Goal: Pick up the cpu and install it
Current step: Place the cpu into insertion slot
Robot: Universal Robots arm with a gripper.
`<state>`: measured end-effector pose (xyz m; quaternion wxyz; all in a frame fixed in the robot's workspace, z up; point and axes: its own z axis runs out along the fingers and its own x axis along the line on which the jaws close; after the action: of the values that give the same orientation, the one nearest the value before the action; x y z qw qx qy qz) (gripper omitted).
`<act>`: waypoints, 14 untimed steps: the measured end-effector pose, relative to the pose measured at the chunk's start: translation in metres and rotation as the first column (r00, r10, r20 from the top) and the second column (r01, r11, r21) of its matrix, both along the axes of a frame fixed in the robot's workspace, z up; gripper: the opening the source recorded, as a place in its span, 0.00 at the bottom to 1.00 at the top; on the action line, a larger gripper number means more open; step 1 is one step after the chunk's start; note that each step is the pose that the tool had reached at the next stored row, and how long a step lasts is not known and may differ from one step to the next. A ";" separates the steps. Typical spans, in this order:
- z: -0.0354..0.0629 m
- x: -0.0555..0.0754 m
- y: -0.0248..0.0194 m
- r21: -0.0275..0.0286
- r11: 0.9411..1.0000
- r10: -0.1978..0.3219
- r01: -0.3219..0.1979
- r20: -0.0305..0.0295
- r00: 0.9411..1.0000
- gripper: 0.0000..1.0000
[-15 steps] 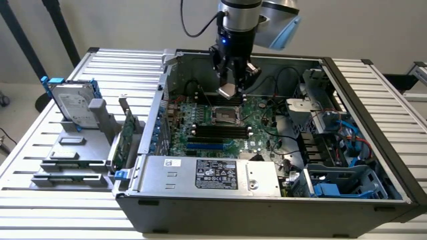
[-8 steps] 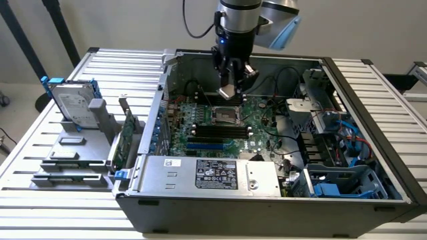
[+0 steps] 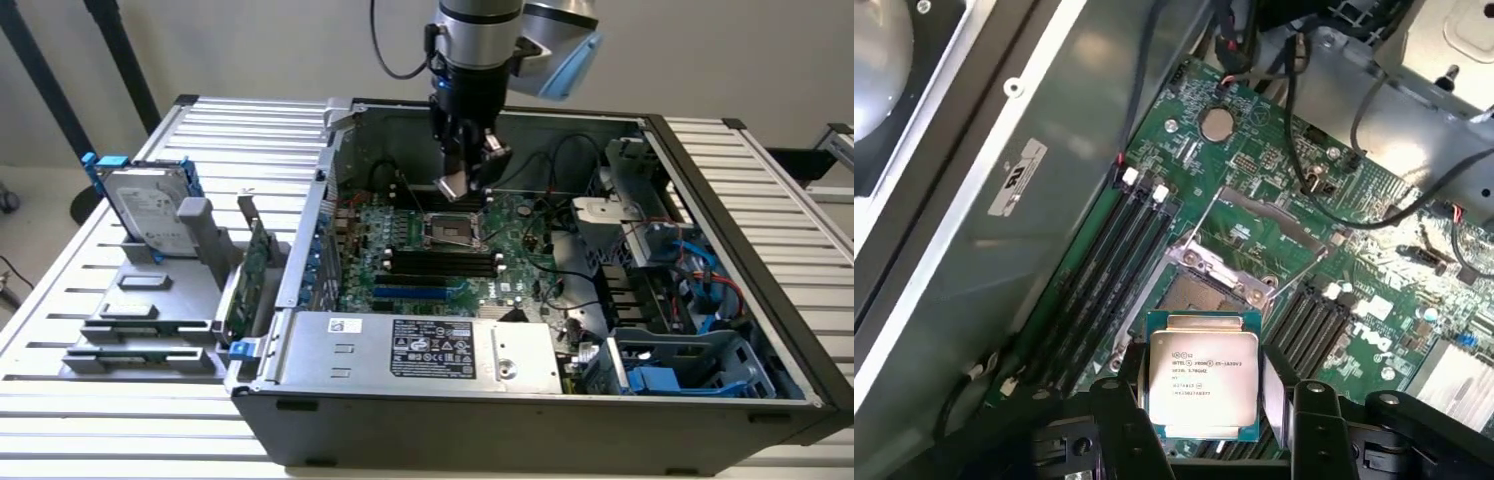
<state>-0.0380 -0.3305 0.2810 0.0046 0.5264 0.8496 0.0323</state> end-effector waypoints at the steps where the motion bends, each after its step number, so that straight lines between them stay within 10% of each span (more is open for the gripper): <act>1: -0.0005 0.000 0.0000 0.000 1.000 -0.018 0.018 0.000 1.000 0.55; 8: -0.0036 0.000 0.0000 0.000 0.989 -0.145 0.145 0.000 0.989 0.55; 14: -0.0065 0.000 0.0000 0.000 0.968 -0.251 0.251 0.000 0.968 0.55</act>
<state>-0.0380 -0.3305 0.2745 0.0087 0.6297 0.7761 0.0315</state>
